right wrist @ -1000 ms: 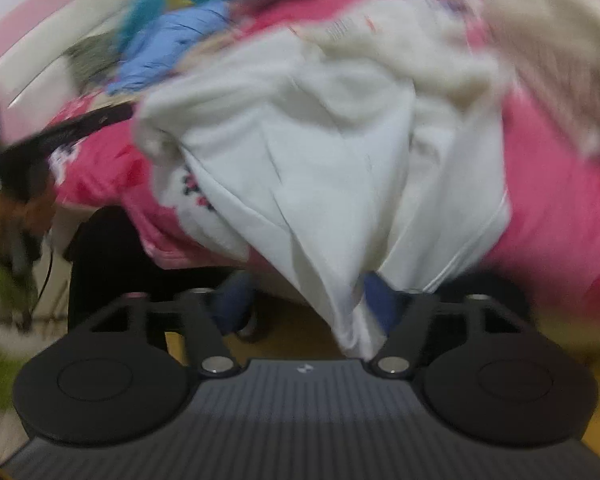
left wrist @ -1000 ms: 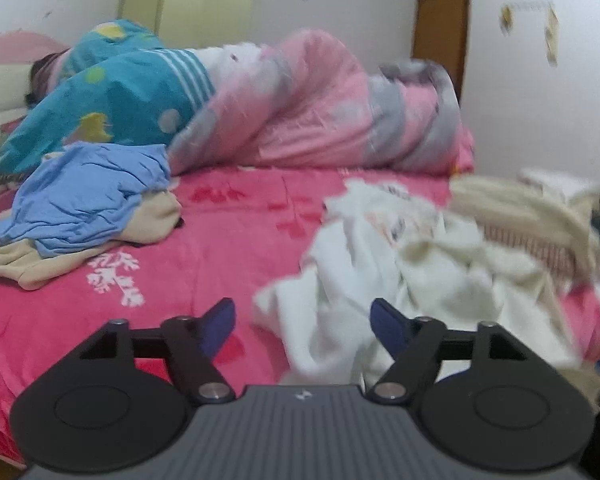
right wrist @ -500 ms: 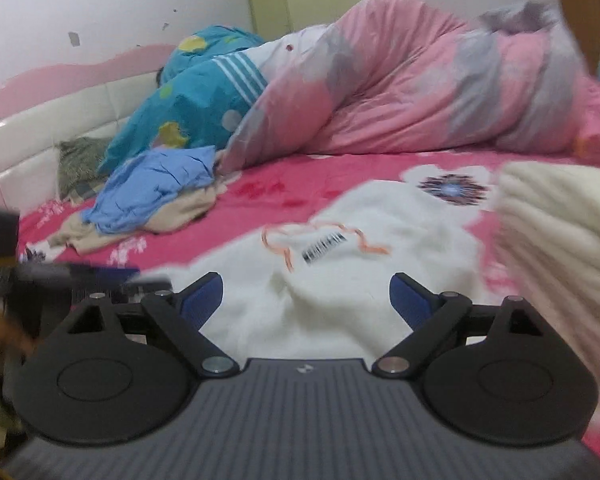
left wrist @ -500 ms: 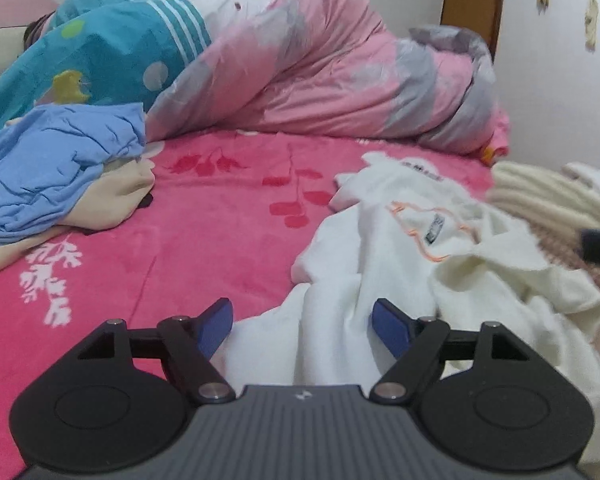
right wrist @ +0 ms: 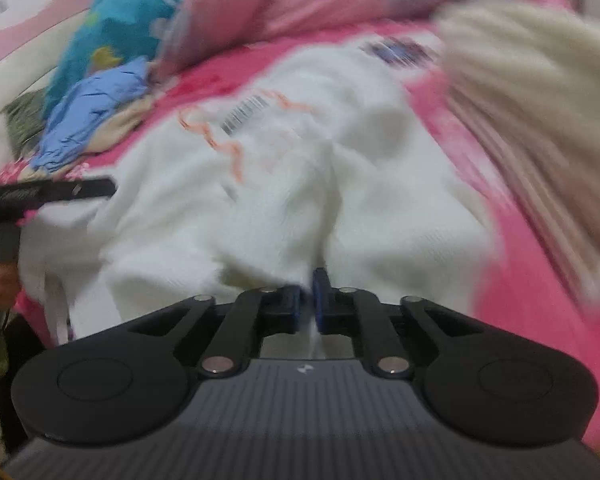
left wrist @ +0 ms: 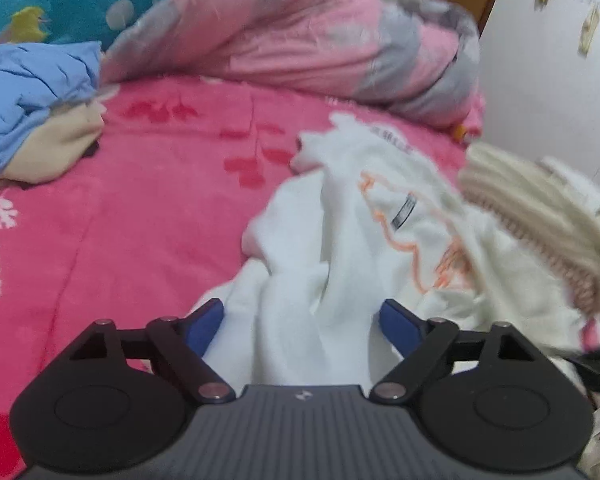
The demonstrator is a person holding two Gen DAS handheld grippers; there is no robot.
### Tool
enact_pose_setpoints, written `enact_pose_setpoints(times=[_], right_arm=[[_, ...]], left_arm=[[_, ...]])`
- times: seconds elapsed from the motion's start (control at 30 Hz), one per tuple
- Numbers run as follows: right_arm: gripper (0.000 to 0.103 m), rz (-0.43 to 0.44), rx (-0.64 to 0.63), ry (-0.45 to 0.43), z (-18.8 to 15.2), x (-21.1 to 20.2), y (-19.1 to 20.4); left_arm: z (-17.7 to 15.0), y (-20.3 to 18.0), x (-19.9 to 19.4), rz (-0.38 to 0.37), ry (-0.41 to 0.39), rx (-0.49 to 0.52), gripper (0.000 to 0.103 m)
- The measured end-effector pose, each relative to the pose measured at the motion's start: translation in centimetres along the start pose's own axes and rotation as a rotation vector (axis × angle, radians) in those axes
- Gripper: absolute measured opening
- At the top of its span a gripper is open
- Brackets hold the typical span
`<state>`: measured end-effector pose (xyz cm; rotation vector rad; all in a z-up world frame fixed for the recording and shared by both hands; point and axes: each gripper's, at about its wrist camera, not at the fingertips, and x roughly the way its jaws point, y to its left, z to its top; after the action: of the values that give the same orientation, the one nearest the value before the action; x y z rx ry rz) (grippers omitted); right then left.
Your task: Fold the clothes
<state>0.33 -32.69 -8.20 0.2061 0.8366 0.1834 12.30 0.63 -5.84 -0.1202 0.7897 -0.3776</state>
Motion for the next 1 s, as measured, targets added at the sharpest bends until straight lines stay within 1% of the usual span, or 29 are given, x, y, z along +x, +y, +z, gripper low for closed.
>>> enact_pose_setpoints(times=[0.03,0.07,0.1,0.13,0.17,0.23,0.3,0.37,0.43,0.5,0.6,0.67,0.7,0.73,0.77,0.8,0.83,0.93,0.97,1.0], right_arm=[[0.001,-0.016,0.029,0.009,-1.0,-0.7,-0.5],[0.001,-0.032,0.057,0.019,-2.0,-1.4,-1.1],[0.001,-0.048,0.086,0.028,-2.9,-2.1,-1.6],[0.001,-0.061,0.113,0.029,-3.8,-2.9,-2.1],[0.001,-0.064,0.135,0.006,-4.1,-3.9,-2.3],[0.002,-0.071,0.172,-0.045,-4.8,-6.0,-2.7],[0.005,-0.088,0.166,-0.118,-4.4,-8.0,-2.7],[0.005,-0.090,0.152,-0.179,-3.7,-9.6,-2.8],[0.005,-0.064,0.125,-0.224,-2.6,-10.4,-2.3],[0.006,-0.032,0.078,-0.239,-1.1,-9.8,-1.5],[0.007,0.021,-0.025,-0.216,1.3,-7.3,1.1],[0.017,0.056,-0.109,-0.199,3.0,-5.5,3.7],[0.036,0.073,-0.151,-0.191,3.8,-4.6,5.0],[0.062,0.090,-0.194,-0.182,4.7,-3.6,6.3],[0.071,0.105,-0.237,-0.177,5.5,-2.6,7.5],[0.084,0.111,-0.282,-0.172,6.5,-1.2,8.6],[0.089,0.106,-0.318,-0.151,7.5,0.4,9.8],[0.090,0.092,-0.422,-0.082,10.5,5.3,13.3],[0.090,0.091,-0.442,-0.039,11.5,7.3,13.8],[0.090,0.096,-0.452,0.029,12.2,9.6,14.0]], left_arm=[[-0.2,-0.3,0.5,0.022,0.009,0.005,0.057],[-0.5,-0.6,0.7,0.042,0.007,0.008,0.044],[-0.8,-0.8,0.2,0.052,-0.013,0.007,0.028],[-1.0,-1.0,-0.5,0.047,-0.036,0.007,0.021],[-1.2,-1.3,-1.3,0.040,-0.061,0.015,0.018],[-2.0,-2.4,-3.5,0.024,-0.121,0.059,0.015],[-3.2,-3.9,-5.4,0.012,-0.170,0.153,0.015],[-5.3,-5.9,-6.7,-0.006,-0.189,0.264,0.015],[-7.4,-7.9,-7.6,-0.016,-0.198,0.370,0.015],[-9.4,-9.6,-7.6,0.000,-0.203,0.456,0.015],[-11.3,-11.1,-7.2,0.004,-0.211,0.512,0.016],[-12.0,-11.7,-7.0,0.007,-0.224,0.541,0.016],[-12.3,-11.9,-7.0,0.010,-0.229,0.552,0.017],[-12.5,-12.0,-6.9,0.011,-0.232,0.559,0.017],[-12.7,-12.0,-6.8,0.010,-0.236,0.562,0.018],[-12.8,-12.0,-6.7,0.008,-0.239,0.563,0.019],[-12.9,-12.0,-6.7,0.004,-0.240,0.562,0.019],[-13.3,-12.0,-6.7,0.004,-0.251,0.567,0.020],[-13.5,-12.0,-6.7,0.004,-0.256,0.571,0.022],[-13.6,-12.0,-6.8,0.005,-0.259,0.575,0.023]])
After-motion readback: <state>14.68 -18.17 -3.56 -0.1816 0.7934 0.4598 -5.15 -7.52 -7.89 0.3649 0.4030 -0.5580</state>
